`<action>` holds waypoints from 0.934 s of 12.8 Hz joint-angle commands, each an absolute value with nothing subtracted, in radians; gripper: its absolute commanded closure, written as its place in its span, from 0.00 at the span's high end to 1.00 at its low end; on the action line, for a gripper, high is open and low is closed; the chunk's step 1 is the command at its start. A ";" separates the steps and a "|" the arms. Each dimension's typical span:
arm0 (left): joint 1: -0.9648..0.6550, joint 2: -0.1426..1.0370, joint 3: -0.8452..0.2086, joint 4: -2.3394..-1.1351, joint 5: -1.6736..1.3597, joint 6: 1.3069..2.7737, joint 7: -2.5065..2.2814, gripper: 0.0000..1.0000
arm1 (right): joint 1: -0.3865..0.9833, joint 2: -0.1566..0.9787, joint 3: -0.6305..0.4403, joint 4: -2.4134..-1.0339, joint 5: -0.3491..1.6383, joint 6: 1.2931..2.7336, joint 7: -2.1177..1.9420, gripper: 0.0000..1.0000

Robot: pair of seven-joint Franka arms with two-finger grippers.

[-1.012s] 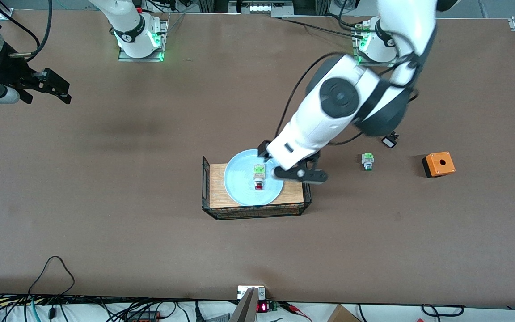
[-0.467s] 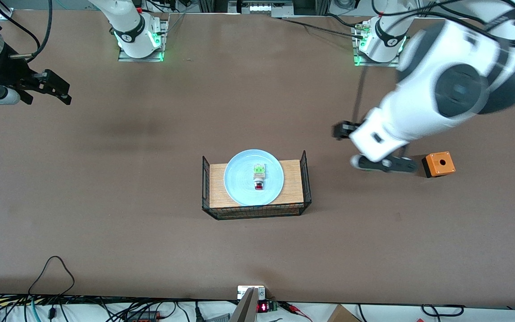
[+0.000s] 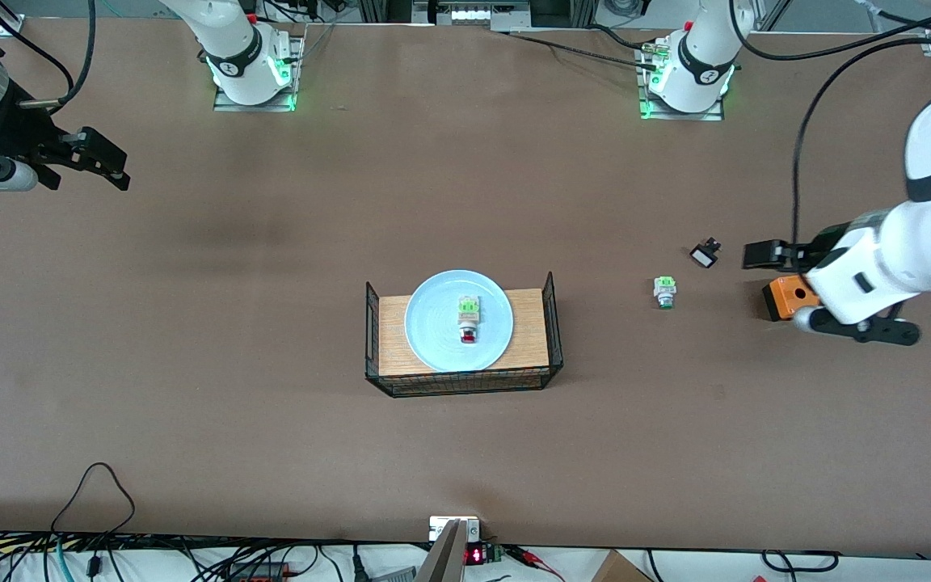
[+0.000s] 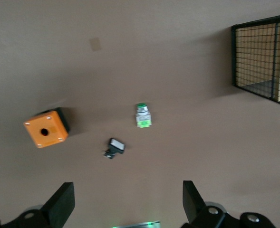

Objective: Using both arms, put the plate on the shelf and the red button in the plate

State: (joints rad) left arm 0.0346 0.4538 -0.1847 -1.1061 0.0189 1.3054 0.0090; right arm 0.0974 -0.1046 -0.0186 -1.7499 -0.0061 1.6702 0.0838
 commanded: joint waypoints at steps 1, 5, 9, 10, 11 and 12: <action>0.031 0.269 -0.172 -1.317 0.064 1.385 0.087 1.00 | 0.092 -0.100 -0.014 -1.732 -0.014 1.661 0.090 1.00; 0.000 0.002 -0.085 -1.727 0.060 1.715 0.066 1.00 | 0.092 -0.100 -0.015 -1.732 -0.014 1.663 0.089 1.00; -0.049 -0.023 -0.008 -1.743 -0.009 1.717 0.078 1.00 | 0.092 -0.100 -0.014 -1.732 -0.012 1.663 0.089 1.00; -0.058 -0.025 -0.008 -1.743 -0.008 1.715 0.080 1.00 | 0.092 -0.100 -0.014 -1.732 -0.012 1.663 0.090 1.00; -0.063 -0.023 -0.014 -1.732 -0.006 1.703 0.077 1.00 | 0.092 -0.100 -0.014 -1.732 -0.012 1.661 0.089 1.00; -0.063 -0.018 -0.015 -1.724 -0.005 1.688 0.078 1.00 | 0.091 -0.100 -0.015 -1.732 -0.012 1.661 0.089 1.00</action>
State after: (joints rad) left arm -0.0436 0.0031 -0.0263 -1.7123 0.0072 1.6966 0.0583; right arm 0.0973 -0.1037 -0.0186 -1.7493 -0.0061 1.6702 0.0838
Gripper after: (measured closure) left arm 0.000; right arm 0.000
